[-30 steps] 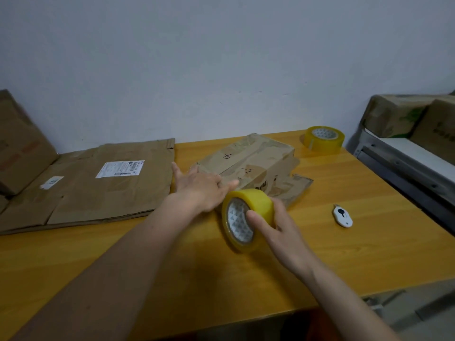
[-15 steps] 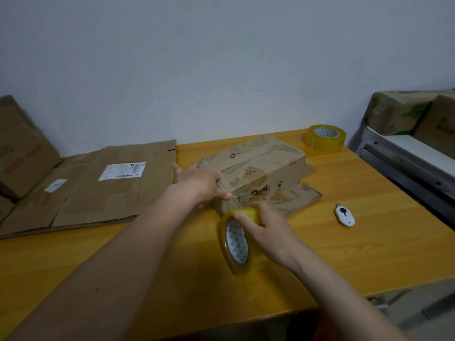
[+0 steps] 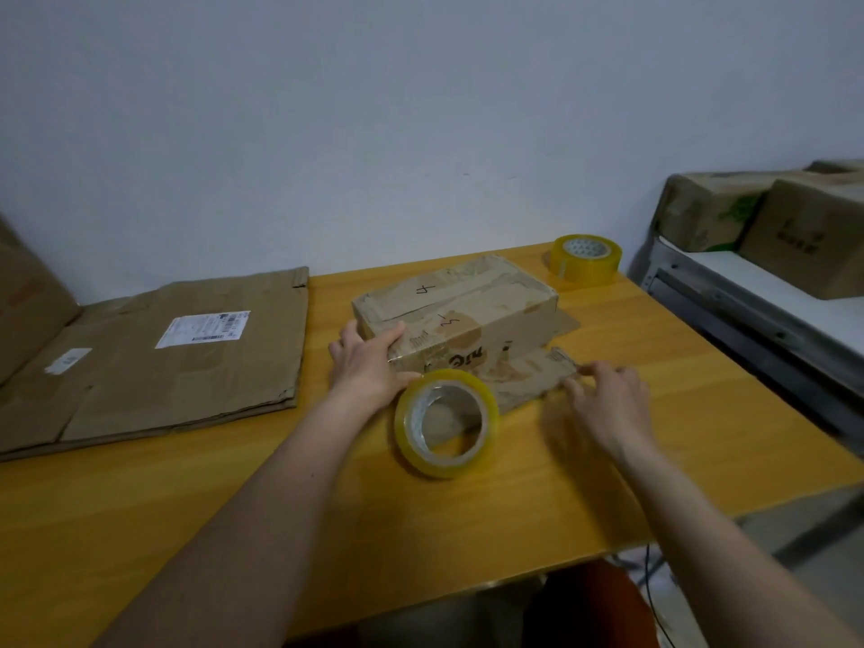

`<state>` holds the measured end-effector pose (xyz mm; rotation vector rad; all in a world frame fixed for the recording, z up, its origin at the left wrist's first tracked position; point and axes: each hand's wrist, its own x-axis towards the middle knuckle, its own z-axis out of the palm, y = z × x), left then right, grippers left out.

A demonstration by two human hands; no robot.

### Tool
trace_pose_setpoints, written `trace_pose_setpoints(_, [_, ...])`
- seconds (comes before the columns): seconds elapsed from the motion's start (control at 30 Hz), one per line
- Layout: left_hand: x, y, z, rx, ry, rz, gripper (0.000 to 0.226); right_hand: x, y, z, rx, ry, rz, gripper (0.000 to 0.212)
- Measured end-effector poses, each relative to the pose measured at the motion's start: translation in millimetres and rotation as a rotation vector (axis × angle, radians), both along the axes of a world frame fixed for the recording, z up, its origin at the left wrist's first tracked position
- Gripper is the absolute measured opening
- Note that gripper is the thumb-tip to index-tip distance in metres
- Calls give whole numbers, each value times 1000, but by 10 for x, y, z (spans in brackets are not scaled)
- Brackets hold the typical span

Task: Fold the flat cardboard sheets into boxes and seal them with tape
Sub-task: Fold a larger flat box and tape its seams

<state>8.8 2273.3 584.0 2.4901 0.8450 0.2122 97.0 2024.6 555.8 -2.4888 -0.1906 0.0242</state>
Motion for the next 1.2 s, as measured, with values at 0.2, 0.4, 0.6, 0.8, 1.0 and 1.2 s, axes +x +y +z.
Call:
trace_pose_setpoints(0.2, [-46, -15, -105, -325, -193, -1, 76, 272, -182, -252, -224, -2, -165, 32])
trace_pose_setpoints(0.4, [-138, 78, -93, -413, -228, -144, 74, 308, -188, -291, -5, 30, -195, 44])
trace_pose_setpoints(0.6, [-104, 129, -88, -402, -205, -216, 73, 249, -373, -334, 129, -2, -325, 23])
trace_pose_setpoints(0.8, [-20, 85, -113, -444, -265, -219, 75, -139, -68, -28, 647, 102, -18, 14])
trace_pose_setpoints(1.0, [-74, 53, -107, -518, -280, -195, 76, -456, 495, -42, 920, 797, 218, 22])
trace_pose_setpoints(1.2, [-112, 28, -103, -578, -305, -177, 78, -619, 529, 107, 1272, 996, 384, 23])
